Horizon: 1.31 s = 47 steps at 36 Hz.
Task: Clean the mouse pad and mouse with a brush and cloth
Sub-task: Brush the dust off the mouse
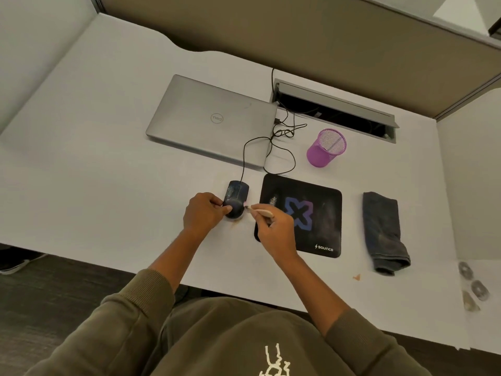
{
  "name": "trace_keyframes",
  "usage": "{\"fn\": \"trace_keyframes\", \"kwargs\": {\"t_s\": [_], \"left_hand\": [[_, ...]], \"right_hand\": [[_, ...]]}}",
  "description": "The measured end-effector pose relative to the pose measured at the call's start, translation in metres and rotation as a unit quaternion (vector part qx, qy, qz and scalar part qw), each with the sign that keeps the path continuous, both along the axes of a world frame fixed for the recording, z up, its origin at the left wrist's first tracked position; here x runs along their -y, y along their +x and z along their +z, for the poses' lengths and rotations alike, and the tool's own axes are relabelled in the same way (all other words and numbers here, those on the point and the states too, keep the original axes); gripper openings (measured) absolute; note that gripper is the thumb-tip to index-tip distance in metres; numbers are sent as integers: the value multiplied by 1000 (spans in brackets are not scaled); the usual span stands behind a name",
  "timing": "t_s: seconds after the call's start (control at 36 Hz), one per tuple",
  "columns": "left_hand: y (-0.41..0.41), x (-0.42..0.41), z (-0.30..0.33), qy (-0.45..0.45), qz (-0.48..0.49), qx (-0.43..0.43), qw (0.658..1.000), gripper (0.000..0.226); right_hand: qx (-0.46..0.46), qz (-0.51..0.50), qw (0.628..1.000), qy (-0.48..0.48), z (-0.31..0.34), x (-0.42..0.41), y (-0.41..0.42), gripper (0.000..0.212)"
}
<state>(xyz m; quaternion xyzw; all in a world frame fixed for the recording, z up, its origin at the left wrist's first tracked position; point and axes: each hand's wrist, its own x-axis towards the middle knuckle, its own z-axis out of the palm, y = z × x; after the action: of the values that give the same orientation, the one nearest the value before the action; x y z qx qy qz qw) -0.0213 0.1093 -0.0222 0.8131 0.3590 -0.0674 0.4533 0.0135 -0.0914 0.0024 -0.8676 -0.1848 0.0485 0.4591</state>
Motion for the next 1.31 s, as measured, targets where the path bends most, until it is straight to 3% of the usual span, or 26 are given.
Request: {"fn": "trace_keyframes", "kwargs": {"t_s": [0.36,0.69,0.97,1.17,1.31], "left_hand": [[3,-6,3,38,-2,-2,999,30],[3,-6,7,64,-7,7,998,30],[3,-9,6,66,-5,7,998,29],[3,-9,6,68,-3,20,997,27],[2,-10,6,74,0,26,997,26]], "right_hand": [[13,-16,999,-28,3,0,24,19],[42,124,985,-108,-15,0,-27,25],[52,59,995,-68,0,0,-3,21],[24,137,988,-74,-12,4,-31,27],[31,116,991,-57,-8,-2,-26,24]]}}
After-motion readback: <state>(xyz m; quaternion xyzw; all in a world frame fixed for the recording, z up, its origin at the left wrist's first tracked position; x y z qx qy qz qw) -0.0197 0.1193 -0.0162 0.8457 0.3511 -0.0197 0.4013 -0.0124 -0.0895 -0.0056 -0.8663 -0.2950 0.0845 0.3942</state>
